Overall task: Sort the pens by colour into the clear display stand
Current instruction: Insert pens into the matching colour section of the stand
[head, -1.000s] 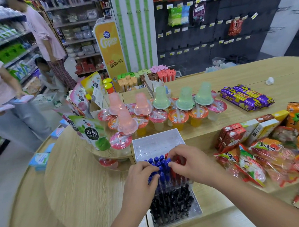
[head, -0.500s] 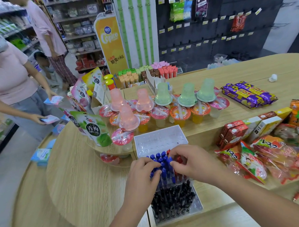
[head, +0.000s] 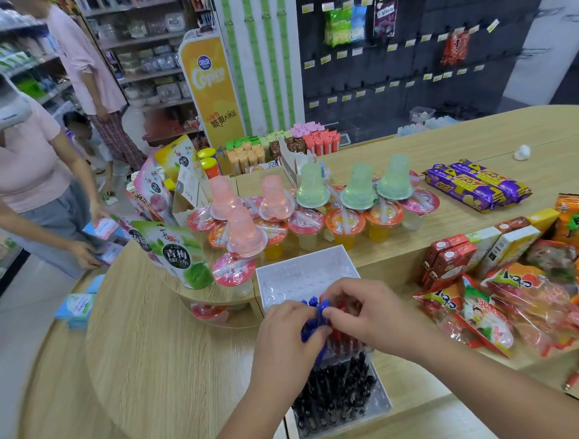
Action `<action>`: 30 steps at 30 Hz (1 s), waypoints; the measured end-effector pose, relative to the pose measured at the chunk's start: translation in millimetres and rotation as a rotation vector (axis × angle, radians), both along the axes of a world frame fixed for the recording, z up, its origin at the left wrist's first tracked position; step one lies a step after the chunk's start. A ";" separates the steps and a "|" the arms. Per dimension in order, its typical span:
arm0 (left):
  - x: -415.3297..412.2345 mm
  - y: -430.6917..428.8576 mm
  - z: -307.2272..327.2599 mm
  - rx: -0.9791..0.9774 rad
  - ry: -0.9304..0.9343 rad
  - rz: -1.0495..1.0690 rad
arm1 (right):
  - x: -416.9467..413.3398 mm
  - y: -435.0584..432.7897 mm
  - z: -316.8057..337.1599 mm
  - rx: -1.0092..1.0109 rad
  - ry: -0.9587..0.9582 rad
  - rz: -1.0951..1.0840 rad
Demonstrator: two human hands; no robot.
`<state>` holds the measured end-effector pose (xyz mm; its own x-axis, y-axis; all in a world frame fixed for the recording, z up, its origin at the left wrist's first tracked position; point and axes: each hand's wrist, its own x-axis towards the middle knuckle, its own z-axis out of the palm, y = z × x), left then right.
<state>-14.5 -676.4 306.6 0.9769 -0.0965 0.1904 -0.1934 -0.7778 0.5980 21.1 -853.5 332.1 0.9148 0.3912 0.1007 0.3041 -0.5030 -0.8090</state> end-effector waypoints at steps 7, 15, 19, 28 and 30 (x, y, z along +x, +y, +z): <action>0.5 6.6 -5.5 -0.043 0.020 0.033 | 15.4 -4.4 -6.7 -0.345 -0.209 -0.032; 1.3 9.5 -8.6 -0.021 0.024 0.008 | 16.1 7.8 -17.4 -0.497 -0.241 -0.032; 3.4 8.6 -7.9 0.003 0.040 0.015 | 14.9 12.9 -15.7 -0.550 -0.224 -0.019; 5.1 4.8 -6.6 0.011 0.045 0.022 | 13.8 12.1 0.6 -0.461 -0.160 0.094; 4.3 4.2 -5.9 -0.009 0.051 0.030 | 11.2 9.7 7.4 -0.393 -0.148 0.140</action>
